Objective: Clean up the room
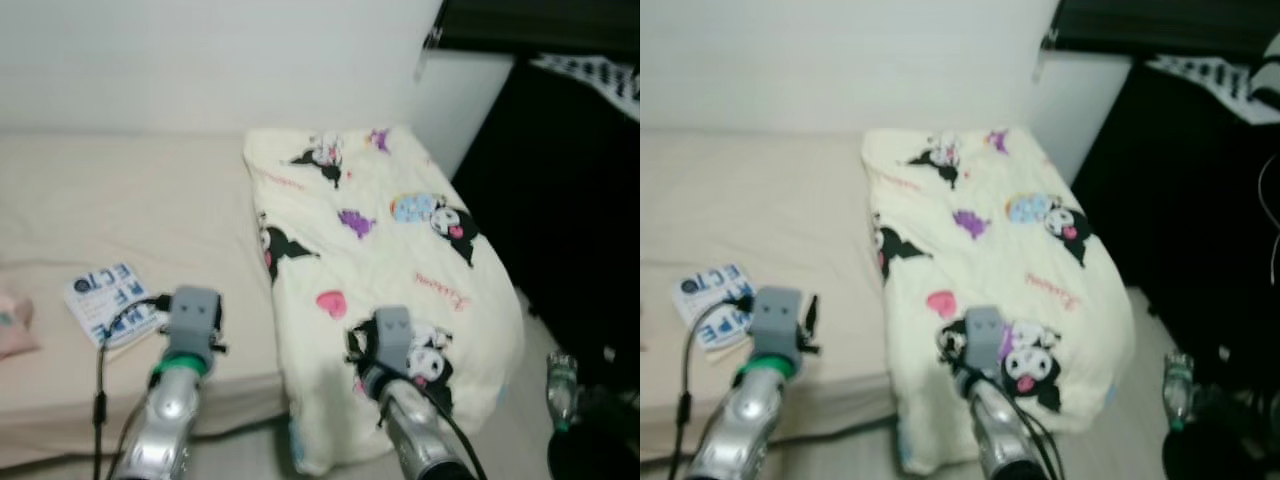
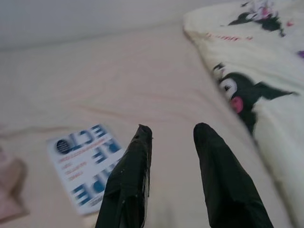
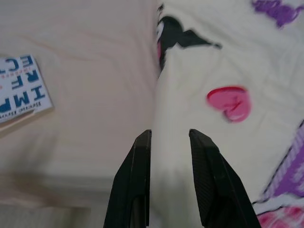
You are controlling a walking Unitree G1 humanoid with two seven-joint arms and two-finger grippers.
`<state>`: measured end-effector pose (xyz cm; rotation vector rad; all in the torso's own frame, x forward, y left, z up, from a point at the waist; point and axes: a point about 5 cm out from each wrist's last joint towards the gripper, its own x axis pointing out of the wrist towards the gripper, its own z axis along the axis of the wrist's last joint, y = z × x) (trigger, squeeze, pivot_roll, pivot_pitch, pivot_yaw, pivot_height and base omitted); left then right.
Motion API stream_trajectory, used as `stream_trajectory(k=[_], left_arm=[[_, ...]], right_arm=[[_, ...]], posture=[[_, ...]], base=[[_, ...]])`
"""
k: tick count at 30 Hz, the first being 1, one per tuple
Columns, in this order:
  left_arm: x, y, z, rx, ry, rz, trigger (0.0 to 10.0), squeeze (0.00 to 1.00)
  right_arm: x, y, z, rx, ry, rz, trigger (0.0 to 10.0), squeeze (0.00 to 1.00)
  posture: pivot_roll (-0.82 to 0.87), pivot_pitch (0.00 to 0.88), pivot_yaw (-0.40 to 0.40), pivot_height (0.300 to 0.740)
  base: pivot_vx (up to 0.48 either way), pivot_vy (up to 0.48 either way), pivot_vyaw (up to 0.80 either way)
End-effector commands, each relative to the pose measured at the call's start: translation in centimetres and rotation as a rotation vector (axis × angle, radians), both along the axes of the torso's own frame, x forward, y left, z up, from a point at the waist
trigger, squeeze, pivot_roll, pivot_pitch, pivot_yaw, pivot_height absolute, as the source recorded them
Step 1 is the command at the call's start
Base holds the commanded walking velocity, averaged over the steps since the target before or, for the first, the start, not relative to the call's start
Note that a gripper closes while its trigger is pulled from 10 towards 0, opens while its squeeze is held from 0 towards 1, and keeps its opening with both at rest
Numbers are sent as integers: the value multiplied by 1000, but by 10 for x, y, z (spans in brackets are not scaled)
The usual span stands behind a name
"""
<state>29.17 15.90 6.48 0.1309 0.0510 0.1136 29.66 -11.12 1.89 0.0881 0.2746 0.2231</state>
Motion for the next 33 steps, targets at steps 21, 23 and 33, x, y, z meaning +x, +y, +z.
stream_trajectory(k=[21, 23, 33], left_arm=[[-4, 1, -5, 4, 31, -7, 10000, 0], [-4, 1, -5, 5, 32, -8, 10000, 0], [-3, 2, -4, 6, 32, -9, 10000, 0]], right_arm=[[-3, -2, -5, 11, 30, -24, 10000, 0], [-2, -2, -5, 13, 31, -24, 10000, 0], [-2, 0, -5, 15, 35, -24, 10000, 0]], posture=[[56, 0, -25, 740], [56, 0, -25, 740], [57, 0, -24, 740]], base=[[0, 480, 0], [0, 480, 0], [0, 480, 0]])
